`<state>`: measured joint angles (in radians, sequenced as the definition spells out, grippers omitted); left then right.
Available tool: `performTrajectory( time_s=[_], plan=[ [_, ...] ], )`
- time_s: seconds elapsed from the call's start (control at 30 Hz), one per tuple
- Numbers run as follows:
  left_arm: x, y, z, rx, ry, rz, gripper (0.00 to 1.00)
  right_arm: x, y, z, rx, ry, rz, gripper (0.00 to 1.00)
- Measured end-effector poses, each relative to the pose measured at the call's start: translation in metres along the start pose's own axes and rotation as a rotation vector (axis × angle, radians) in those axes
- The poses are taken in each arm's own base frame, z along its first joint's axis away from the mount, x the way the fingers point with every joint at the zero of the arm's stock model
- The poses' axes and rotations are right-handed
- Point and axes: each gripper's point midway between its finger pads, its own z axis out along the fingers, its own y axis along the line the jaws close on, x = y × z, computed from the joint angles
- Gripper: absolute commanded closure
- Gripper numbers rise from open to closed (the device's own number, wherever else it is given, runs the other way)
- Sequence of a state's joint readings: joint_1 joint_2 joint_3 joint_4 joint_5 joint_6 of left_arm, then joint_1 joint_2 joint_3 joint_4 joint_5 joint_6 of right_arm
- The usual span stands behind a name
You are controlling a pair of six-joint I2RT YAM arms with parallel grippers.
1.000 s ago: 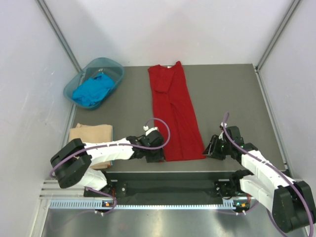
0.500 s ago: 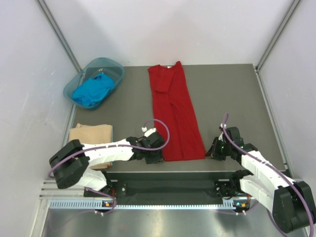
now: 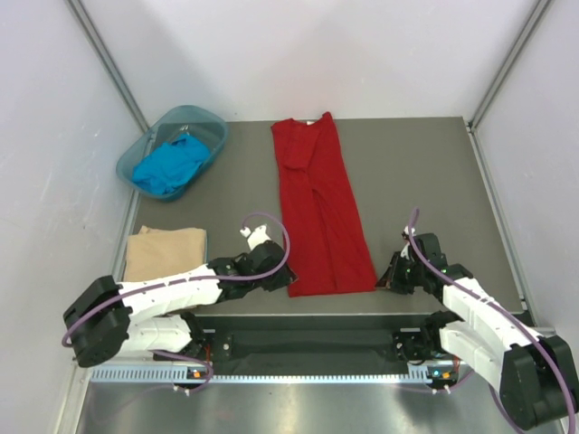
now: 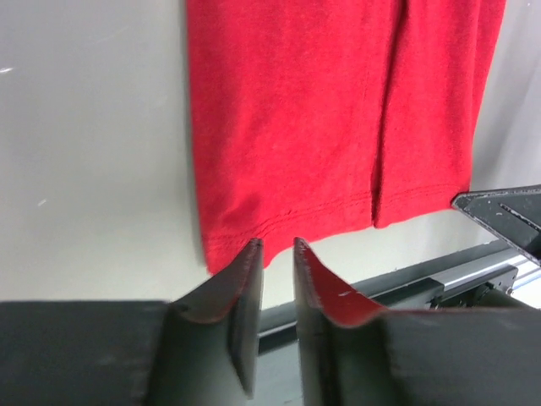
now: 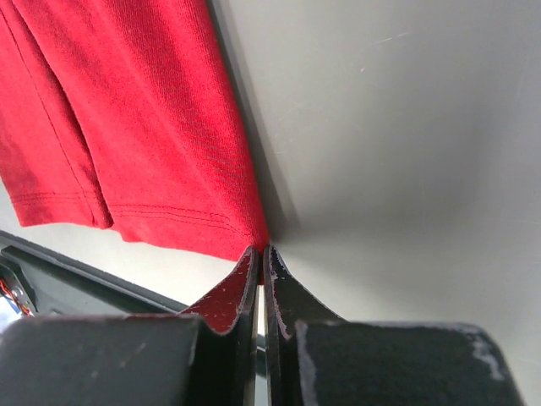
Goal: Fold and stack the t-shirts
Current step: Fold the tshirt
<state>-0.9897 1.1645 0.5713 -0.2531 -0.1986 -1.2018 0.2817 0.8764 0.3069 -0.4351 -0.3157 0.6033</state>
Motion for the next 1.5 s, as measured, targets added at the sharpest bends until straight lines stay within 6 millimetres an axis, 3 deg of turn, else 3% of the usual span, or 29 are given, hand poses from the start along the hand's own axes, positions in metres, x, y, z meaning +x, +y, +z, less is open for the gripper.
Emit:
performTrajectory(
  time_s=[0.2, 0.43, 0.6, 0.8, 0.9, 1.03, 1.13, 1.37, 1.5],
  plan=[
    [0.01, -0.004, 0.018, 0.013, 0.038, -0.001, 0.85, 0.0, 0.001, 0.0, -0.003, -0.004, -0.004, 1.0],
    [0.025, 0.02, 0.03, -0.089, 0.089, -0.005, 0.89, 0.0, 0.001, 0.0, -0.003, -0.003, -0.005, 0.99],
    [0.031, 0.02, 0.034, -0.089, 0.113, -0.032, 0.9, 0.0, 0.001, 0.0, -0.003, -0.003, -0.004, 0.97],
    [0.033, 0.015, 0.031, -0.089, 0.143, -0.022, 0.75, 0.0, 0.0, 0.0, 0.001, -0.002, -0.003, 0.86],
    [0.026, 0.0, 0.024, -0.083, 0.147, 0.011, 0.72, 0.0, -0.001, 0.0, 0.005, -0.002, -0.001, 0.75],
    [0.01, -0.053, 0.016, 0.039, 0.128, 0.028, 0.73, 0.001, -0.005, -0.003, 0.032, -0.006, 0.005, 0.66],
    [0.01, -0.078, 0.019, 0.091, 0.128, 0.04, 0.74, -0.003, -0.007, -0.009, 0.064, -0.022, 0.006, 0.64],
    [0.046, -0.09, 0.064, 0.036, 0.214, 0.108, 0.71, -0.031, 0.007, -0.031, 0.075, -0.12, -0.007, 0.62],
    [0.059, -0.088, 0.077, 0.008, 0.237, 0.128, 0.68, -0.04, 0.014, -0.042, 0.062, -0.17, -0.018, 0.62]
  ],
)
